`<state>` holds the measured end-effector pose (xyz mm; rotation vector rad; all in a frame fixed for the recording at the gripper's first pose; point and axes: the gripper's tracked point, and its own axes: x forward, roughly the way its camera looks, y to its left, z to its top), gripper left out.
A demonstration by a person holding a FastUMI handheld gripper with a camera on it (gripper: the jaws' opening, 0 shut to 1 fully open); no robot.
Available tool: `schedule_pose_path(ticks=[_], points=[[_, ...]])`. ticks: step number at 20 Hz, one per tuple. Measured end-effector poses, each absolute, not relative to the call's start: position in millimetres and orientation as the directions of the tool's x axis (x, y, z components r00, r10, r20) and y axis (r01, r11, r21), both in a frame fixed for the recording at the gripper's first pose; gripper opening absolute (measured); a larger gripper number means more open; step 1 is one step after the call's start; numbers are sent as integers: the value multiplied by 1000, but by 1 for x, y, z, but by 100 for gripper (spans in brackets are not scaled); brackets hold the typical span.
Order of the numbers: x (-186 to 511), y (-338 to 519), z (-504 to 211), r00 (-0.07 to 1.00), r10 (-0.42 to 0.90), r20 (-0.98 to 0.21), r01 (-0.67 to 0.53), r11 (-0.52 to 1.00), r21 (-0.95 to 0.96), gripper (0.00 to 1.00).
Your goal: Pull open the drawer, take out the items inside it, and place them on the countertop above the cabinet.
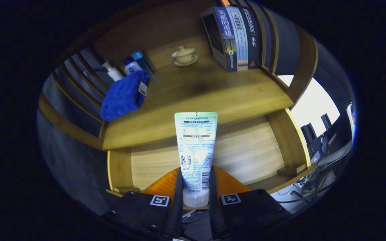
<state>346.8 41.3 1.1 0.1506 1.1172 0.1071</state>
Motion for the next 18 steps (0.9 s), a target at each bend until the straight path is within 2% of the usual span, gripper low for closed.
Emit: schedule_pose_path(ticks=[6,13,18], points=[[422,81,23,530,178,-829,-25,981,194,42],[462,120,-11,521,181,-834,10,976,218,46],[470,117,1,600,176,-781,-13,977,211,84]])
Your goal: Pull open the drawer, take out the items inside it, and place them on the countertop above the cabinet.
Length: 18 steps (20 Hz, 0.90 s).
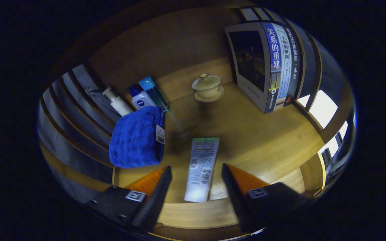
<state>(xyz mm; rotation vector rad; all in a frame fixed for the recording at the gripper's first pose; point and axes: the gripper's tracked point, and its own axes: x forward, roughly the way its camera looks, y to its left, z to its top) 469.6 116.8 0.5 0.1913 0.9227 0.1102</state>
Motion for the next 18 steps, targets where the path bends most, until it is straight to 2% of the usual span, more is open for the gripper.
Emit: schedule_pose_path(ticks=[2,11,15,18], points=[[462,111,14,649,164,-743,-31,981,189,99],[389,104,99,873,202,-445,-165,979,119,99],[339,89,119,906,196,-376,-156,979,134,98],[311,70,135,936,145,-321,-120,988,97,98]])
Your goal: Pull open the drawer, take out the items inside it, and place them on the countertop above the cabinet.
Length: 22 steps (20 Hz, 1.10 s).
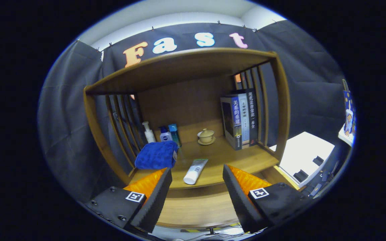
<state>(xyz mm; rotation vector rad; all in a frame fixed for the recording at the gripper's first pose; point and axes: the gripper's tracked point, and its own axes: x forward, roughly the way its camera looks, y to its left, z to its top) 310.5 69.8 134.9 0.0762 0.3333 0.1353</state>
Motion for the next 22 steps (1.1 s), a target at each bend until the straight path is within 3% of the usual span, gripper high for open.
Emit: schedule_pose_path(ticks=[9,17,22], points=[[274,56,181,974,138,-179,-141,990,-4,98],[224,1,58,921,94,-379,-138,986,-91,98],[207,-5,-15,852,118,-510,-121,992,26,98]])
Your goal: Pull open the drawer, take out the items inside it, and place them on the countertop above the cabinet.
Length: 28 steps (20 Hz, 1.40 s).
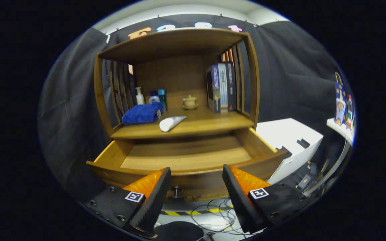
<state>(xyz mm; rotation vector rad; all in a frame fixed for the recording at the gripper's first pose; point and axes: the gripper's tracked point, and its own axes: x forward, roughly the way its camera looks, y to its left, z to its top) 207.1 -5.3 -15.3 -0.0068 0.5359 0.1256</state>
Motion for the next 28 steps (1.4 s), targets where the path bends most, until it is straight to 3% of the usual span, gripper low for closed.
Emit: schedule_pose_path(ticks=[7,12,28], points=[[220,3,-62,809,113,-577,-97,994,59,99],[225,1,-62,819,106,-563,-81,994,68,98],[358,29,-73,833,95,-545,-76,995,57,98]])
